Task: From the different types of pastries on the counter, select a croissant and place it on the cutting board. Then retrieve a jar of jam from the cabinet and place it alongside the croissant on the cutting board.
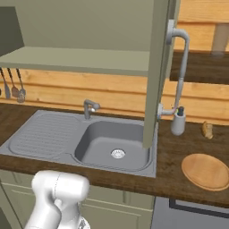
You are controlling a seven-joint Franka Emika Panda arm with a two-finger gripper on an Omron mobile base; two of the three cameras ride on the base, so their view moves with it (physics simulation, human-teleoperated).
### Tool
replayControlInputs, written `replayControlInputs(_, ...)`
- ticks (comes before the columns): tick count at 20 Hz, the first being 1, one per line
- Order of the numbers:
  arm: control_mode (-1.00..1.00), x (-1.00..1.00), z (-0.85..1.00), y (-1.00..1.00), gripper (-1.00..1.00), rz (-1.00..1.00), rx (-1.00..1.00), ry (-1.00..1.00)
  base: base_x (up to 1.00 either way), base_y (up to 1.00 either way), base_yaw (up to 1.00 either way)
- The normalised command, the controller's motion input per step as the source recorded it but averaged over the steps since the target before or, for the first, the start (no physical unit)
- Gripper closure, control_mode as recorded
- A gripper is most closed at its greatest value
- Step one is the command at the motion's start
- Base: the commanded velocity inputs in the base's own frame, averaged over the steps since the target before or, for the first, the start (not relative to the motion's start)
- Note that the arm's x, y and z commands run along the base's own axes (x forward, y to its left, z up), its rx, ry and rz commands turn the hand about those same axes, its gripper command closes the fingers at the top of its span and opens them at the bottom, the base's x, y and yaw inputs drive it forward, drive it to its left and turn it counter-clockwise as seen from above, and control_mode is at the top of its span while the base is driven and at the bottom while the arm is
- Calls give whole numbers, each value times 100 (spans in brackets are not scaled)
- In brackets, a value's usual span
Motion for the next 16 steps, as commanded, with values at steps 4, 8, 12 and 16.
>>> replayControlInputs(4, 100, 0, 0, 0, 100, 0, 0, 0, -100, -45, -3)
replayControlInputs(8, 100, 0, 0, 0, 100, 0, 0, 0, -88, -83, 0)
replayControlInputs(12, 100, 0, 0, 0, 100, 0, 0, 0, -28, -100, 6)
replayControlInputs(16, 100, 0, 0, 0, 100, 0, 0, 0, -4, -100, 11)
